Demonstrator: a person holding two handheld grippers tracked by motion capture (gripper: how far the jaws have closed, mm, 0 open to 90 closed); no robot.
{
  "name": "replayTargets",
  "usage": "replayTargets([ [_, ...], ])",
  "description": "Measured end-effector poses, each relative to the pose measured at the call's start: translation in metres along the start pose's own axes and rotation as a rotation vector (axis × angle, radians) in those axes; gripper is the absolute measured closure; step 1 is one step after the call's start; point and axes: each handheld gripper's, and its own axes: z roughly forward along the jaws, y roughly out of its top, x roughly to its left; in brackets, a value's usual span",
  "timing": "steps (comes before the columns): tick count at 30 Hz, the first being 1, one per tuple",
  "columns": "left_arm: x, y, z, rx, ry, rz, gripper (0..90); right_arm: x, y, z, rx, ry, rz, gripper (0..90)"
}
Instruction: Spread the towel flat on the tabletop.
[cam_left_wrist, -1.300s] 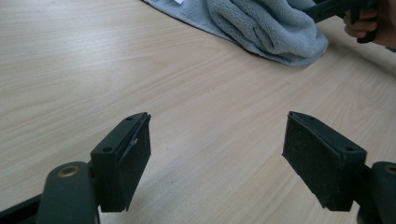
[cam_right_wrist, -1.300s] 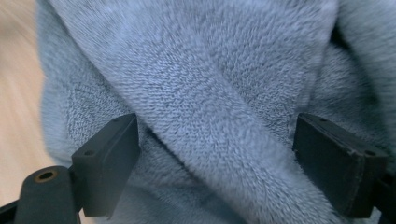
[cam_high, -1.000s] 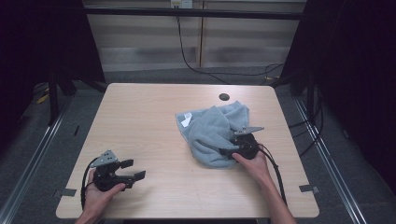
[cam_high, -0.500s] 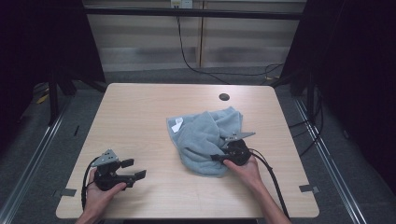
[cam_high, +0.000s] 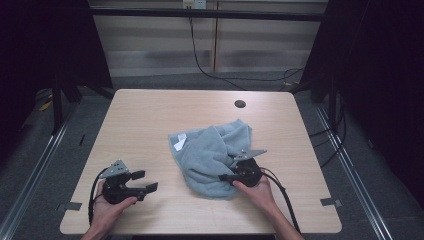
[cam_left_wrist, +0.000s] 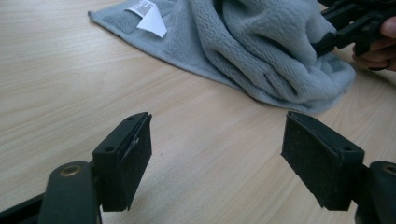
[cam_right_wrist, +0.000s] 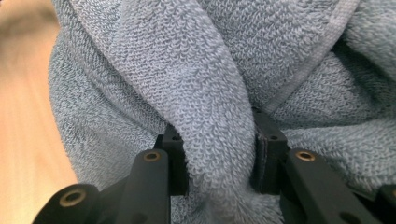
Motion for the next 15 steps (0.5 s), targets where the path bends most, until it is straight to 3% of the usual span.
replayTargets([
  [4,0.0,0.001,0.0,-0.009,-0.03,-0.036,25.0,0.023,-0.008,-0.003,0.015,0.023,-0.024,64.6],
  [5,0.0,0.001,0.0,-0.003,-0.013,-0.028,26.3,0.026,-0.009,-0.003,0.018,0.03,-0.027,64.5],
  [8,-0.001,0.001,0.001,0.002,-0.015,-0.025,27.2,0.037,-0.012,-0.004,0.025,0.036,-0.035,64.5],
  [11,-0.005,0.002,0.003,0.011,-0.034,-0.013,27.2,0.055,-0.017,-0.006,0.038,0.054,-0.052,64.4],
  [12,-0.006,0.003,0.003,0.007,-0.043,-0.019,27.1,0.06,-0.018,-0.006,0.04,0.063,-0.058,64.2],
  [14,-0.008,0.005,0.004,-0.013,-0.099,-0.064,25.7,0.071,-0.019,-0.006,0.057,0.069,-0.067,63.3],
  [15,-0.01,0.008,0.005,-0.008,-0.09,-0.056,25.9,0.077,-0.018,-0.006,0.069,0.064,-0.086,62.0],
])
